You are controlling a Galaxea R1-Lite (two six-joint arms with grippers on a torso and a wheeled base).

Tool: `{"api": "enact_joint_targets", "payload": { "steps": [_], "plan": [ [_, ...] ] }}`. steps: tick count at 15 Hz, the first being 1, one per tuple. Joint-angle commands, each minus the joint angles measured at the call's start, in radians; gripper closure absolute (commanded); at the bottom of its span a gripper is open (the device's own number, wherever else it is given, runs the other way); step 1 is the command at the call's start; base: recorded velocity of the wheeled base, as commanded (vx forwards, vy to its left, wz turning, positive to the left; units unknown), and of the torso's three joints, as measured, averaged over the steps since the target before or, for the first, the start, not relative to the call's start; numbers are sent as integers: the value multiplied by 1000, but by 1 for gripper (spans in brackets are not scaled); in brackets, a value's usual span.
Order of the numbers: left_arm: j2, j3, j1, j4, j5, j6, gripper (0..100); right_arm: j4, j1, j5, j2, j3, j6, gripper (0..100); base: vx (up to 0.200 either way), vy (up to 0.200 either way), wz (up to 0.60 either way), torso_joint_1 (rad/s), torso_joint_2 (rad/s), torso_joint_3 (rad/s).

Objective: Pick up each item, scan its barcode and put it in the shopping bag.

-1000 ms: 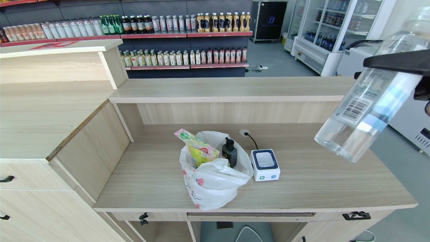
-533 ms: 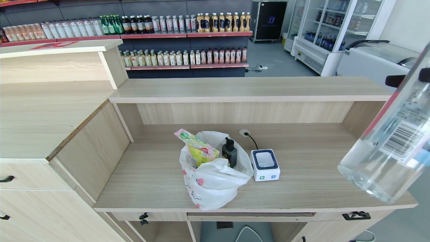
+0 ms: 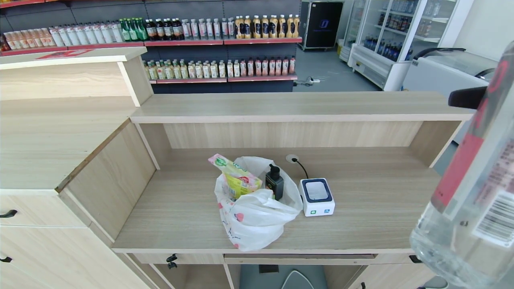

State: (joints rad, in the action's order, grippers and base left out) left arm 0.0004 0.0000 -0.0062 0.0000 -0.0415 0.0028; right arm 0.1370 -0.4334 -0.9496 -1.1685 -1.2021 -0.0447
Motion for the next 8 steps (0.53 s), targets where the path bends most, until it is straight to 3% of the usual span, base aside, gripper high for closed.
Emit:
{"api": "enact_joint_targets", "payload": {
  "steps": [1,4,8],
  "plan": [
    [1,0,0,0,0,0,0,32,-30,0,-5,-5,0,100,0,0,0,0,0,0],
    [1,0,0,0,0,-1,0,39,-31,0,9,-27,-43,100,0,0,0,0,0,0],
    [1,0,0,0,0,0,0,35,-48,2,40,-117,-251,100,0,0,0,0,0,0]
  ]
}}
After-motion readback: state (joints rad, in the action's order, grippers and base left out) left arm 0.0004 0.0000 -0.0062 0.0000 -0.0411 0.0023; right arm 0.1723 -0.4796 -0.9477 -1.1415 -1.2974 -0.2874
